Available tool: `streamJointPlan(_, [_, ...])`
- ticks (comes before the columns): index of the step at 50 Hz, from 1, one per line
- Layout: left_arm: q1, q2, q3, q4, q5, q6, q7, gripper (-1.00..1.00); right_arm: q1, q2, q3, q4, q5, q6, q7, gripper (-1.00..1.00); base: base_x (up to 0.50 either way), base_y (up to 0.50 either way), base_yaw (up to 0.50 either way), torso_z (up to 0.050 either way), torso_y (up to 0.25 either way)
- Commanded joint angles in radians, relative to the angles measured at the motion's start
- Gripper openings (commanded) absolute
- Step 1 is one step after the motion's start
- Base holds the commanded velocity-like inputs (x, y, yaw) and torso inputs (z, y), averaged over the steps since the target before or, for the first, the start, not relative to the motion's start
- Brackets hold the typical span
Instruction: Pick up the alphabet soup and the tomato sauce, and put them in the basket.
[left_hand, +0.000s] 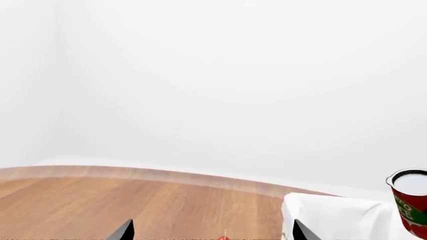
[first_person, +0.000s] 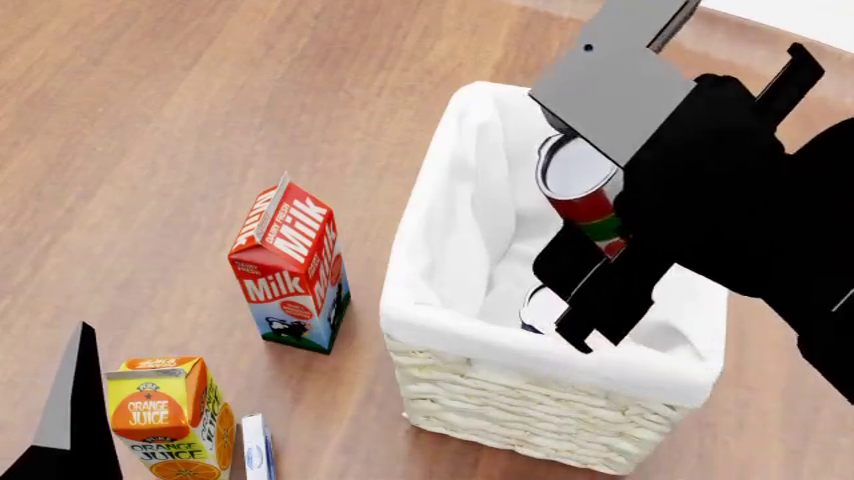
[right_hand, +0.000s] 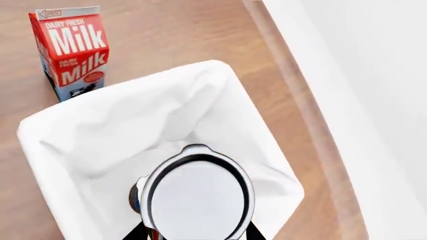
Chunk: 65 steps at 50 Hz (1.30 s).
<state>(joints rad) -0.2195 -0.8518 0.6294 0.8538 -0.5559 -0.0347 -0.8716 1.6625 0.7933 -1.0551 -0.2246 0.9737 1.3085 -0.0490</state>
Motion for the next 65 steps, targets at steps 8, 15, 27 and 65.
streamJointPlan(8, [0.006,-0.001,-0.006,-0.019,-0.007,0.014,0.004,1.00,0.111,-0.151,-0.065,0.264,-0.053,-0.007,-0.193,-1.00,0.00,0.00,0.00,0.000,0.000])
streamJointPlan(15, [0.004,0.006,0.001,-0.026,-0.002,0.013,0.009,1.00,0.122,-0.205,-0.056,0.379,-0.057,-0.012,-0.212,-1.00,0.00,0.00,0.00,0.000,0.000])
streamJointPlan(27, [0.005,0.001,-0.005,-0.030,-0.010,0.016,0.009,1.00,0.153,-0.293,-0.124,0.538,-0.097,0.011,-0.269,-1.00,0.00,0.00,0.00,0.000,0.001])
streamJointPlan(65, [0.011,0.010,-0.004,-0.066,-0.008,0.031,0.024,1.00,0.151,-0.415,-0.268,0.767,-0.191,-0.032,-0.363,-1.00,0.00,0.00,0.00,0.000,0.000])
